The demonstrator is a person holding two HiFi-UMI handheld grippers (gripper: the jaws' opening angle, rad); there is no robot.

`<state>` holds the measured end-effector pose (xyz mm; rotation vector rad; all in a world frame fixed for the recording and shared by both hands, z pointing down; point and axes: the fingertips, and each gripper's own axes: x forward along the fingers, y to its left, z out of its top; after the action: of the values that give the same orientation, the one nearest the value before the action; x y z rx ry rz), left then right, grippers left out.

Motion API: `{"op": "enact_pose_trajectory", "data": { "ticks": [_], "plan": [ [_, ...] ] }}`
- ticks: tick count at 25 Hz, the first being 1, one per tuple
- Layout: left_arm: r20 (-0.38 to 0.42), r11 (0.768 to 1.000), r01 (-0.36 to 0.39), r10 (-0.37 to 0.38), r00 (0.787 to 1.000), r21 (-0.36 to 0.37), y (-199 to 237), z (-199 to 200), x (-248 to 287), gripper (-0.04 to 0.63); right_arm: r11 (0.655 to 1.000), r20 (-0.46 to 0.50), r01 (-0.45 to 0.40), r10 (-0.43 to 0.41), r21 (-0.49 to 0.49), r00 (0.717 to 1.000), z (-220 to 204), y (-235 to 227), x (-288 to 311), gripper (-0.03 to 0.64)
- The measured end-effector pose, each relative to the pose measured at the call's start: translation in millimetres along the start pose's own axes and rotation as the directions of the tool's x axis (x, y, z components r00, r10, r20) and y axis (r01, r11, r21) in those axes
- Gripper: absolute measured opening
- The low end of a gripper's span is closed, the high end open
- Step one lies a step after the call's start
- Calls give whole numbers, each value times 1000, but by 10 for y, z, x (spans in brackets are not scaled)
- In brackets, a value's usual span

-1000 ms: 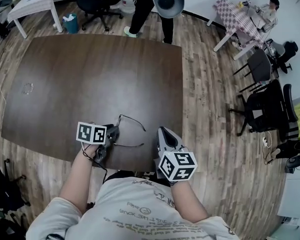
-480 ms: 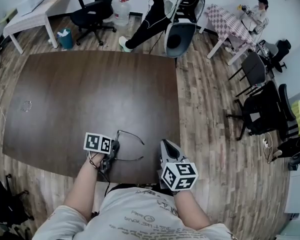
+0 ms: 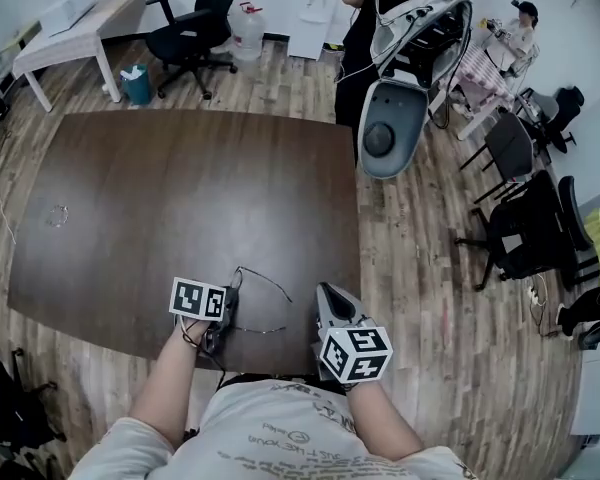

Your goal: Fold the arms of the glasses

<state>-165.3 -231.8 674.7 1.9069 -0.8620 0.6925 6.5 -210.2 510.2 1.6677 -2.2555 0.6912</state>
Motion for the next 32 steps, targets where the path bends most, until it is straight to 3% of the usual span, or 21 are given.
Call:
{"op": "enact_pose_trajectory", "data": {
  "ticks": [4,10,13,15,17,24,32],
  "plan": [
    [92,996,-31,24,995,79,-135,130,-152,44,999,-8,-44,44,-7,999,-11,50,12,17],
    [246,969,-26,-36,969,244,-430,429,-481,43,983,-38,-175,173,-53,984,21,278,78,18],
    [314,935,-56,-61,948,350,-590,540,-678,43,969,-42,-234,231,-75,972,67,385,70,18],
    [348,900,-101,-59,936,425,-683,601,-795,43,959,-44,-268,265,-88,963,97,440,67,23],
    [369,865,-143,-52,928,481,-752,632,-879,43,948,-55,-301,297,-104,953,107,503,64,87],
    [389,793,-210,-38,920,572,-863,586,-1027,43,913,-125,-364,345,-184,930,-13,754,40,92],
    [399,778,-215,-49,916,590,-922,544,-1099,43,912,-162,-348,318,-216,934,-134,831,48,43]
  ]
}}
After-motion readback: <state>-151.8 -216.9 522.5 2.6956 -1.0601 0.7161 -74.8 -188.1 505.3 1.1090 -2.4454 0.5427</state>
